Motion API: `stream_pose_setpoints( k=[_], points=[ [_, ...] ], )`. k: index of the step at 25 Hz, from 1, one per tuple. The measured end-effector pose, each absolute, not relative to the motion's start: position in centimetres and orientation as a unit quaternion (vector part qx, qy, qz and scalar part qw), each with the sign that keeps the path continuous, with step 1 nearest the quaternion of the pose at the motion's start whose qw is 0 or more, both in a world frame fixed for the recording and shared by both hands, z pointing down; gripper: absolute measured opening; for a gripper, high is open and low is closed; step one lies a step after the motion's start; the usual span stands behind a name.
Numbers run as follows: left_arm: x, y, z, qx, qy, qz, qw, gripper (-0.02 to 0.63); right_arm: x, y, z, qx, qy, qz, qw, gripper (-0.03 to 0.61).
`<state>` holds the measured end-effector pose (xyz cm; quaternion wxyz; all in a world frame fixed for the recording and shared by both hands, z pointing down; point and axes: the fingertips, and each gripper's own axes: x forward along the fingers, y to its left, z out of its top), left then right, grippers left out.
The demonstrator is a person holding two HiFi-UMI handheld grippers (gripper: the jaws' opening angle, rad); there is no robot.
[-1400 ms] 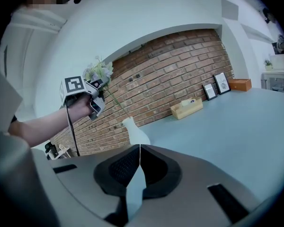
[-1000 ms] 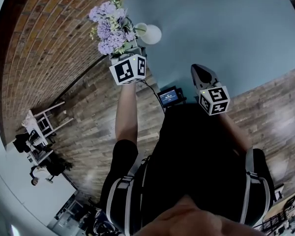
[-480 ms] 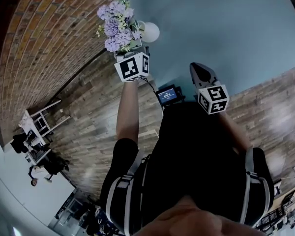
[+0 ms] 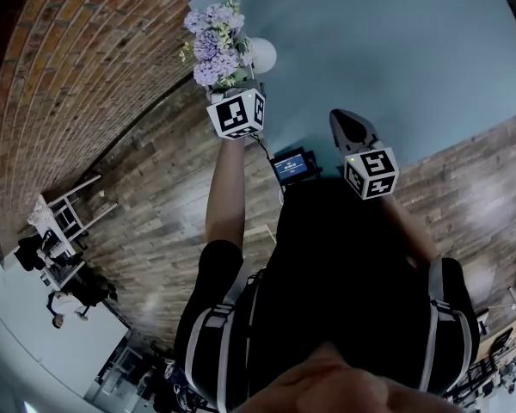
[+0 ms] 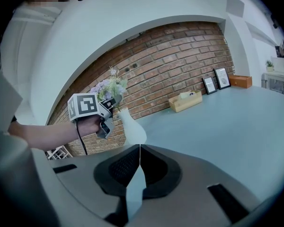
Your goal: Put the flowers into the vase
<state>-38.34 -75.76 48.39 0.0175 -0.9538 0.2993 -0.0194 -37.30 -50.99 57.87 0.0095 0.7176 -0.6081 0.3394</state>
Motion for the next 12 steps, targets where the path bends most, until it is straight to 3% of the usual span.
stream_pose_setpoints(
  k=[12],
  points=[
    [-38.2, -75.8, 50.7, -0.954, 0.297, -0.041, 0.007, 0.167, -37.5, -51.2, 58.0, 0.716, -0.608, 0.343, 0.018, 0.018]
  ],
)
